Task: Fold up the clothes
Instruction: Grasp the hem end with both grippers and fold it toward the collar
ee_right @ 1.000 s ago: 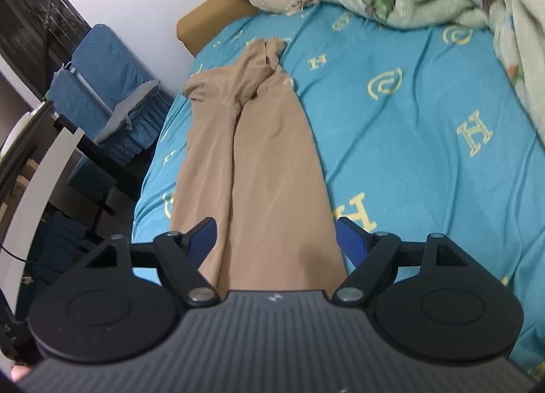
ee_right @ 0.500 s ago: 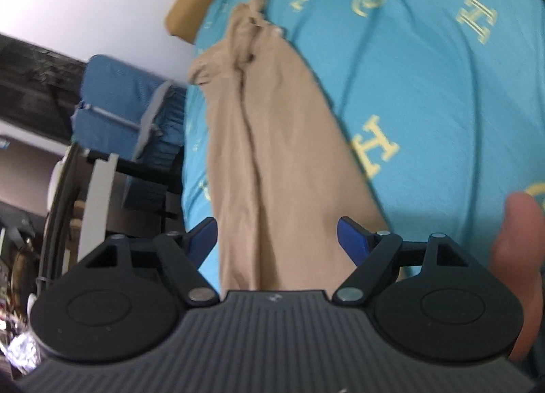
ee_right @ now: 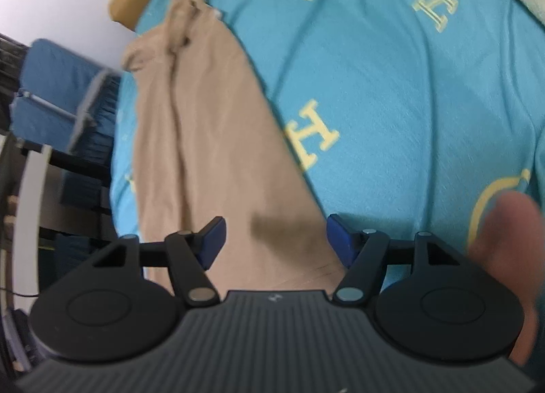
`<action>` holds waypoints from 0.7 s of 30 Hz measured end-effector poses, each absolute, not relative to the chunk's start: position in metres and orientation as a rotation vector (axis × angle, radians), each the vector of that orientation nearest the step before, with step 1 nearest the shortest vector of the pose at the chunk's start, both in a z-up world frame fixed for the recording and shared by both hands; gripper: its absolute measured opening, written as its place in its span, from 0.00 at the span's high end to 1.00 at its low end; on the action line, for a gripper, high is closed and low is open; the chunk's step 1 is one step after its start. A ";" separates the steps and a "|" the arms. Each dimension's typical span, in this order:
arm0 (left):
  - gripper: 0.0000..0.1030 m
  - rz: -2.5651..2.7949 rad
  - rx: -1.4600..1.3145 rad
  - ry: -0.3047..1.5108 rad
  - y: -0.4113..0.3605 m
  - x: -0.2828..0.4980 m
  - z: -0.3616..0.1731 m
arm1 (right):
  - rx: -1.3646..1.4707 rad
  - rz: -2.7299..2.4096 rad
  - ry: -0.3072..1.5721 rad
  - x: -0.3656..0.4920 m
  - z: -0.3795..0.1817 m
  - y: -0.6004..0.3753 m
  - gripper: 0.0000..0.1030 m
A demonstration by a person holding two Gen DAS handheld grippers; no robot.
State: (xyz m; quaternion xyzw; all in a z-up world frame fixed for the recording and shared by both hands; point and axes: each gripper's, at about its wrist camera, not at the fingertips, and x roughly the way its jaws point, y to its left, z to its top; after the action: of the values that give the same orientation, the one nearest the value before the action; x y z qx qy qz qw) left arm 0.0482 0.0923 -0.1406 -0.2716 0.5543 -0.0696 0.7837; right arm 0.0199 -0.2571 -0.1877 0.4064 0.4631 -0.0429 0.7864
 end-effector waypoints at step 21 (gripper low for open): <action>0.59 -0.167 -0.658 1.261 0.085 0.035 -0.147 | 0.796 -0.008 1.082 0.019 -0.183 -0.235 0.84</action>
State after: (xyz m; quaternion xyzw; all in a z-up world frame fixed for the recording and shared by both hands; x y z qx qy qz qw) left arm 0.0351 0.0851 -0.1474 -0.3017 0.5780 -0.0767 0.7543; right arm 0.0193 -0.2353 -0.1833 0.3685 0.5014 -0.0035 0.7828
